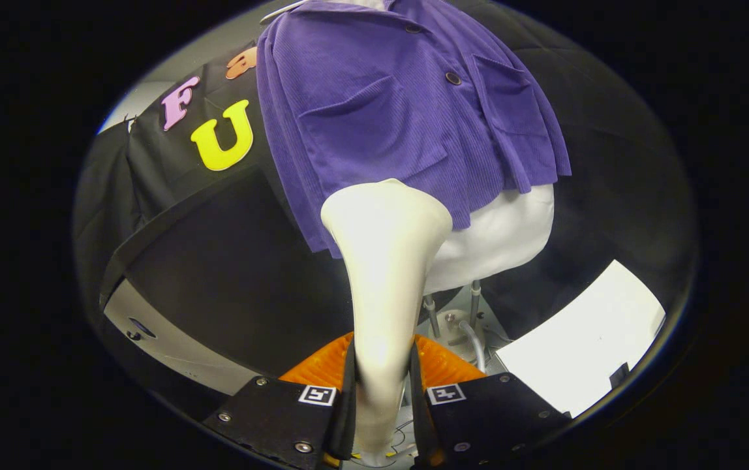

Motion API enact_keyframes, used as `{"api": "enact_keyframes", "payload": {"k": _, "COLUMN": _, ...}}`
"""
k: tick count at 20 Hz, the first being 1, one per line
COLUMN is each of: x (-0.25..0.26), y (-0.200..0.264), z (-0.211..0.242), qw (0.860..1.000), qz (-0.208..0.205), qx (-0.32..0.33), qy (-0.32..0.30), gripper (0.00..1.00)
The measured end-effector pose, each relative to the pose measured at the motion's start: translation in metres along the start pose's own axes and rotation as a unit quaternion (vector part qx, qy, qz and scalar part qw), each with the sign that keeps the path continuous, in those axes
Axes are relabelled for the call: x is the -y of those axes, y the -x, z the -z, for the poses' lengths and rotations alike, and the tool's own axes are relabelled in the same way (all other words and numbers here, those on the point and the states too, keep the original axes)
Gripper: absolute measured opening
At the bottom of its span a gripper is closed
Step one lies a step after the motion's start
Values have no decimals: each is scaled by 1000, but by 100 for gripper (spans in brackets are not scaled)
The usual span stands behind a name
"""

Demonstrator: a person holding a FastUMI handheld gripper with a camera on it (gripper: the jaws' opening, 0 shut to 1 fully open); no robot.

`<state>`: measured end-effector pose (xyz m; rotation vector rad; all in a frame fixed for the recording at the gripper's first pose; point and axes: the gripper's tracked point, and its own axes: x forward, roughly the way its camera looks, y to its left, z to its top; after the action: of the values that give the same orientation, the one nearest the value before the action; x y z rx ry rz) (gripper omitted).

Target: Iron the clothes twice with a garment steamer, once on the left side and once on the right side.

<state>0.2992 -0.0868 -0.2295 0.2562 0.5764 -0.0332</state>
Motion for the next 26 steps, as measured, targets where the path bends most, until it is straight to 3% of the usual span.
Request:
{"api": "enact_keyframes", "payload": {"k": 3, "x": -9, "y": 30, "z": -21, "qw": 999, "qz": -15, "qx": 31, "qy": 0, "gripper": 36}}
{"api": "enact_keyframes", "payload": {"k": 7, "x": -24, "y": 80, "z": -88, "qw": 993, "qz": -43, "qx": 108, "qy": 8, "gripper": 36}}
{"api": "enact_keyframes", "payload": {"k": 13, "x": -31, "y": 150, "z": -192, "qw": 972, "qz": -57, "qx": 225, "qy": 43, "gripper": 37}}
{"api": "enact_keyframes", "payload": {"k": 26, "x": -11, "y": 202, "z": -354, "qw": 928, "qz": -31, "qx": 366, "qy": 56, "gripper": 37}}
